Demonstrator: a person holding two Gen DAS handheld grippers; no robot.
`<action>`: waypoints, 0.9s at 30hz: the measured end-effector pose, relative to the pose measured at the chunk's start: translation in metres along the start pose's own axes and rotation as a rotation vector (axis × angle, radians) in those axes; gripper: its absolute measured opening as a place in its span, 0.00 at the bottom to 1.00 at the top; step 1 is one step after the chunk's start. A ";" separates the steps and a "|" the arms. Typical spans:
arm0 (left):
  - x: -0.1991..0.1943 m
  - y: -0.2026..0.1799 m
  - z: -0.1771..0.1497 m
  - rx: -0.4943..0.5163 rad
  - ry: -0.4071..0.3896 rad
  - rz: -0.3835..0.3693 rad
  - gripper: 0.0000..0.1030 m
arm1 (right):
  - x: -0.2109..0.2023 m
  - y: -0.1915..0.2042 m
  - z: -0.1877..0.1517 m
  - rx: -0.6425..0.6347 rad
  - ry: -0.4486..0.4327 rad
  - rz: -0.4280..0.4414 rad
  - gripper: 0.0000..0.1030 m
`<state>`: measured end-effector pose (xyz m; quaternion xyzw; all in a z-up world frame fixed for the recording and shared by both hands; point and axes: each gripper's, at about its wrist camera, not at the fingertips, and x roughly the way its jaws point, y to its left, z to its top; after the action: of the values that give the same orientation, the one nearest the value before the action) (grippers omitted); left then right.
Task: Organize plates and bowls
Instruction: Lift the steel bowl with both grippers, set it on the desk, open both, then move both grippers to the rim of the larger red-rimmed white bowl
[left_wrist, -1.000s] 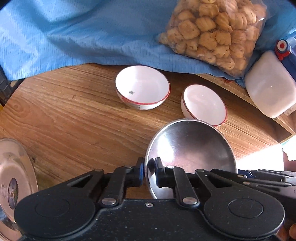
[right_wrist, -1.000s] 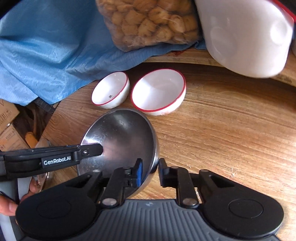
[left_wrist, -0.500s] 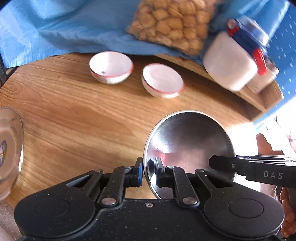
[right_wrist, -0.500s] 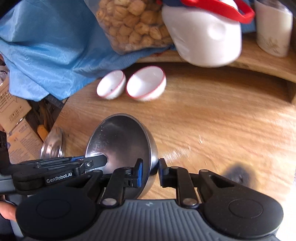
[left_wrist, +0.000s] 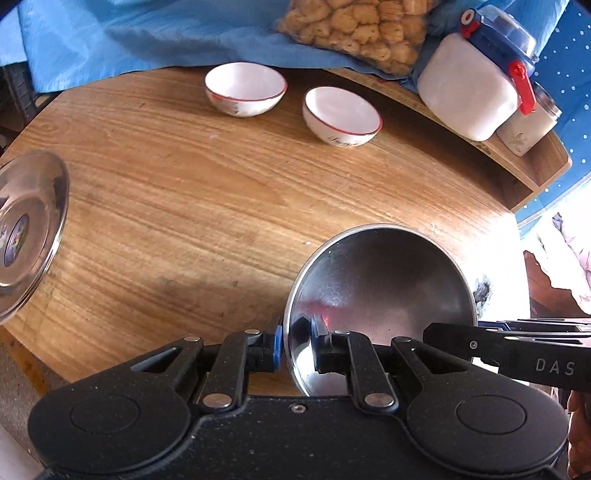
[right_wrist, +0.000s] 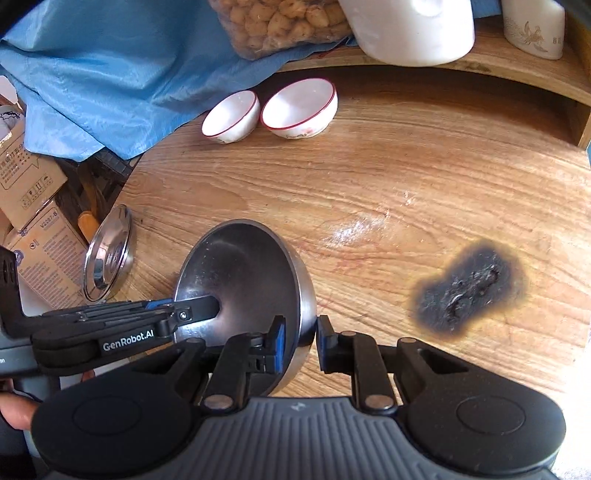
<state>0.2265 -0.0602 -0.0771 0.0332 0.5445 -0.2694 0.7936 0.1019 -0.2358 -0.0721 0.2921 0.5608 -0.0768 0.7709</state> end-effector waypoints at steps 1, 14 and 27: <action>0.000 0.003 -0.002 -0.004 0.002 -0.001 0.15 | 0.001 0.000 -0.001 0.006 0.002 0.003 0.23; -0.028 0.029 0.012 -0.016 -0.128 0.039 0.90 | -0.020 0.006 0.000 0.096 -0.170 -0.141 0.81; -0.026 0.067 0.070 0.029 -0.220 0.167 0.99 | 0.001 0.053 0.036 0.036 -0.273 -0.220 1.00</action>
<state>0.3096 -0.0172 -0.0416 0.0601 0.4455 -0.2121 0.8677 0.1553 -0.2119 -0.0466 0.2296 0.4779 -0.2098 0.8215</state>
